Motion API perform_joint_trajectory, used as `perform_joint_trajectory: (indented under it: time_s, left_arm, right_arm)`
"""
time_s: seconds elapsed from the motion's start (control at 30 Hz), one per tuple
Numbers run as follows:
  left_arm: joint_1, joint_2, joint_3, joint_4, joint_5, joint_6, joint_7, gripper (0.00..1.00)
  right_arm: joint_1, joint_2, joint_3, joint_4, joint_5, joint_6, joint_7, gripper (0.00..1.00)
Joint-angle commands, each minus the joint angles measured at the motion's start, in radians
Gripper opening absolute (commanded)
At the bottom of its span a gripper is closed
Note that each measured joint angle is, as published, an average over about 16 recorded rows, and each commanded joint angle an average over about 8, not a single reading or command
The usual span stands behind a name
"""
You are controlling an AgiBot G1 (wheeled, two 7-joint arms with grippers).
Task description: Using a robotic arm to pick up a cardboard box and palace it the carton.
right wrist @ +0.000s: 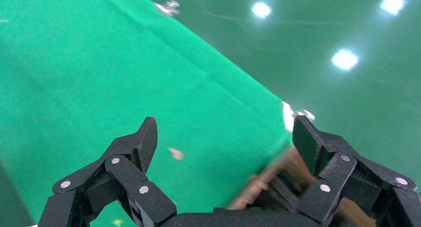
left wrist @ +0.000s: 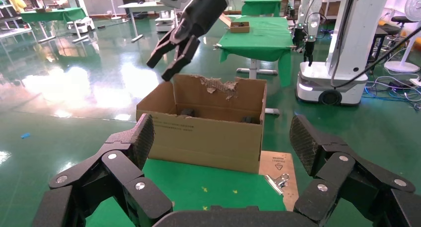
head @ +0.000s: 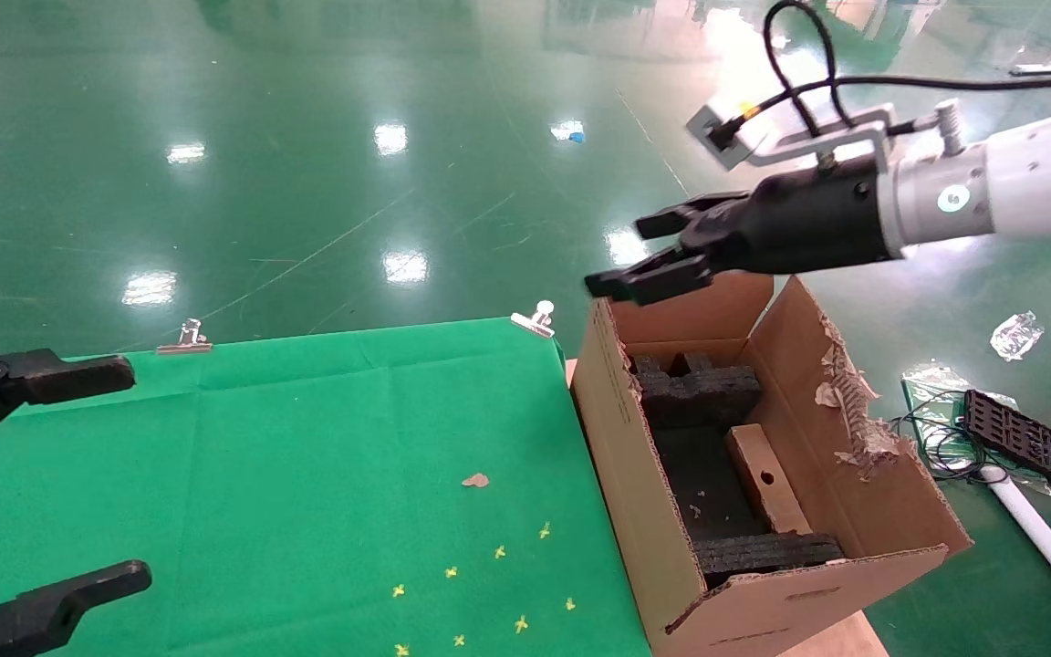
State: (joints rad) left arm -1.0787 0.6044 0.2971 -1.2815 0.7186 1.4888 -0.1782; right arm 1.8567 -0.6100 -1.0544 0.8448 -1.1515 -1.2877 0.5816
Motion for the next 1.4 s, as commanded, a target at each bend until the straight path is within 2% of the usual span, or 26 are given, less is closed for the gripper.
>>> perform_joint_trajectory:
  time_s: [0.03,1.4]
  left_arm:
    - [0.000,0.000,0.000,0.000,0.000,0.000,0.000,1.00]
    - [0.000,-0.001,0.002,0.000,-0.002,-0.001,0.001,1.00]
  right_arm:
    - [-0.040,0.000,0.040,0.023,0.022,-0.011,-0.020,1.00]
    - [-0.793,-0.001,0.784,0.444,0.426,-0.210,-0.396,1.00]
